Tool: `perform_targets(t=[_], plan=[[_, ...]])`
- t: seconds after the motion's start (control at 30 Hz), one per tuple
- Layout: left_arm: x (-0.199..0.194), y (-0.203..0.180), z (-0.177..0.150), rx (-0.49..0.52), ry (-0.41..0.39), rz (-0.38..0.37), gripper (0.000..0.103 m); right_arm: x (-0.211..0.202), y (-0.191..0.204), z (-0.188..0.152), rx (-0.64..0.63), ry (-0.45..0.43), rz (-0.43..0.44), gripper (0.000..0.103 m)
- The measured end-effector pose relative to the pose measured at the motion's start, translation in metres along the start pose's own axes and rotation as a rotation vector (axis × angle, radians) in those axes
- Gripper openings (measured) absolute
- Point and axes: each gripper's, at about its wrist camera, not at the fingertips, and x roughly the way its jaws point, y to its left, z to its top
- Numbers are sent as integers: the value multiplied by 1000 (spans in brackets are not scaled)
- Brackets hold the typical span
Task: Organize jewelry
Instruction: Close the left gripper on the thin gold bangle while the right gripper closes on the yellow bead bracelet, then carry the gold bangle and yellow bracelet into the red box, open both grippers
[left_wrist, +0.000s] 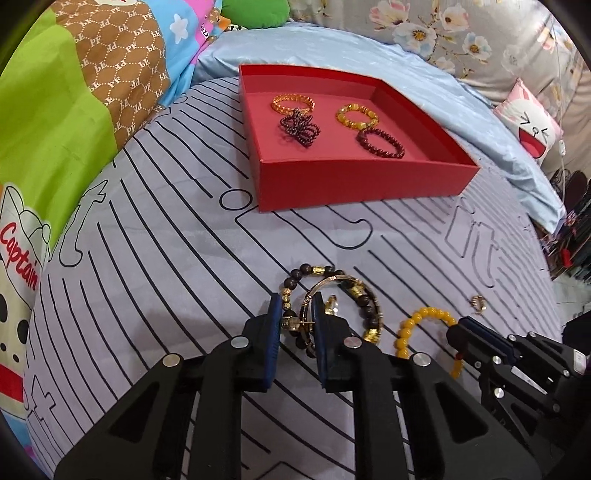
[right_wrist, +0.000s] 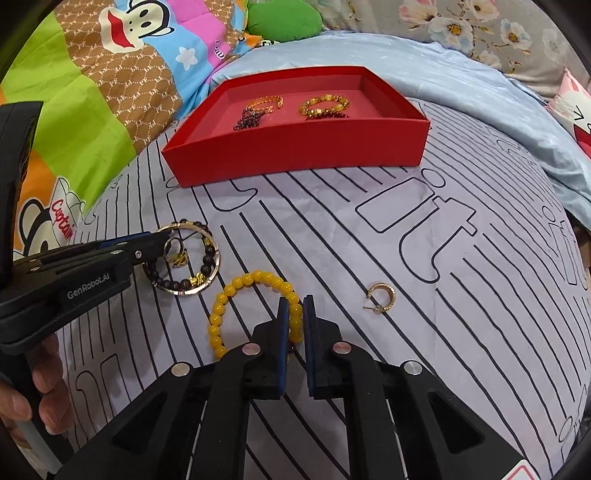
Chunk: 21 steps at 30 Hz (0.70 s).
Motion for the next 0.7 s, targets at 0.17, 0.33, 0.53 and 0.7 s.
perform_targets(t=[0.17,0.33,0.53,0.7], plan=[[-20,-3,0,-7,-23,-43,16,-16,-1,4,6,-32,10,7],[-39,-10,3,4,-53,-78,16,-30,-2,8,12,-60,17,7],[-56,-16,7,10,-79,-116,16,-41,-2,8,20,-81,24,7],[-66,-21,10,16,-91,-138,16,-48,-3,8,32,-92,39,7]])
